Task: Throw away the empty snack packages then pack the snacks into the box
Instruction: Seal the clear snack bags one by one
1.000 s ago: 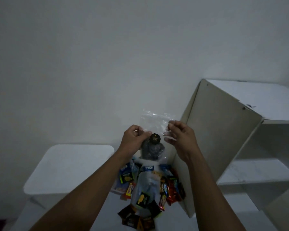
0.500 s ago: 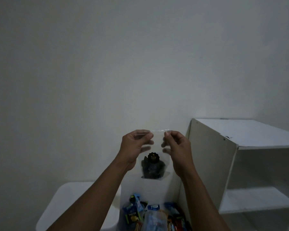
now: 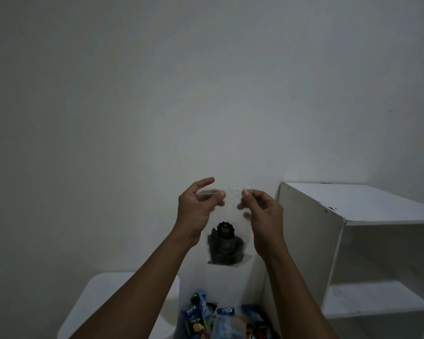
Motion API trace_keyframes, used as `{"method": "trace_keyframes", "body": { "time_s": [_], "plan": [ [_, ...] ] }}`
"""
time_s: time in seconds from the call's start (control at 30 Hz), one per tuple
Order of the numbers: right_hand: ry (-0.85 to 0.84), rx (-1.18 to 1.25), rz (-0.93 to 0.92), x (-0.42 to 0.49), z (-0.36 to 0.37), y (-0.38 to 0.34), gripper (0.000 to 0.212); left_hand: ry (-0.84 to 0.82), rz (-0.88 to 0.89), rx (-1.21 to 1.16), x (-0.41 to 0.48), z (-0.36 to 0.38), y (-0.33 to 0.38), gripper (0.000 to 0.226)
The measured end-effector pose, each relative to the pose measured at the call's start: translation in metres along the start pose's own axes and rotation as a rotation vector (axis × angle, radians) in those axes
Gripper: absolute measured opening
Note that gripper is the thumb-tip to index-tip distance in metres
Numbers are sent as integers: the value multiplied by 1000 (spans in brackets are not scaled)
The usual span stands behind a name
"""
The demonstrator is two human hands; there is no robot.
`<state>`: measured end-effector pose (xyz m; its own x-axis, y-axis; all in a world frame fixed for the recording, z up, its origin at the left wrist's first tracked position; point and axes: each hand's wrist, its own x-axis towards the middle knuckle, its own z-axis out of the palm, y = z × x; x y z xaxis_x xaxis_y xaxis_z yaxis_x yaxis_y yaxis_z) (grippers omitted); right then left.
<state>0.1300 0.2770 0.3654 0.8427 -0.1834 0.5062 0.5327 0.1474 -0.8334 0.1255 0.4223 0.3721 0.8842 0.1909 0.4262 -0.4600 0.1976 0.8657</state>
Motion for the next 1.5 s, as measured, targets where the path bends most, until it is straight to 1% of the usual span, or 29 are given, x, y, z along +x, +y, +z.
{"method": "trace_keyframes", "body": {
  "time_s": [0.17,0.33,0.43,0.53,0.67,0.77,0.87,0.97,1.2,1.27,1.4,1.5],
  "plan": [
    [-82,-36,9,0,3,-6,10,2,12,-19,2,-1,3,45],
    [-47,-51,-31,2,9,-3,9,10,21,-24,4,0,0,43],
    [-82,-41,6,3,8,-3,10,-3,25,-3,7,-3,-1,43],
    [-98,-91,-10,4,11,-3,8,-44,23,12,7,-4,-1,46],
    [-38,-54,-33,6,15,0,4,-25,-8,-67,7,-4,-2,49],
    [-46,-47,-5,5,15,0,6,15,-32,-155,8,-5,-4,48],
    [-102,-34,41,5,15,-2,6,12,-26,-128,9,-9,-6,49],
    [-122,-51,62,4,16,-3,5,3,-1,-93,11,-11,-6,50],
    [-46,-37,50,3,22,-1,3,-12,-22,-151,9,-11,-4,54],
    [-64,-48,45,3,22,-2,4,0,-28,-167,10,-12,-4,55],
    [-124,-73,54,2,25,-5,7,-19,5,-96,11,-14,-4,57],
    [-93,-40,59,3,30,-4,9,-5,0,-133,9,-11,-3,49]
  ]
}}
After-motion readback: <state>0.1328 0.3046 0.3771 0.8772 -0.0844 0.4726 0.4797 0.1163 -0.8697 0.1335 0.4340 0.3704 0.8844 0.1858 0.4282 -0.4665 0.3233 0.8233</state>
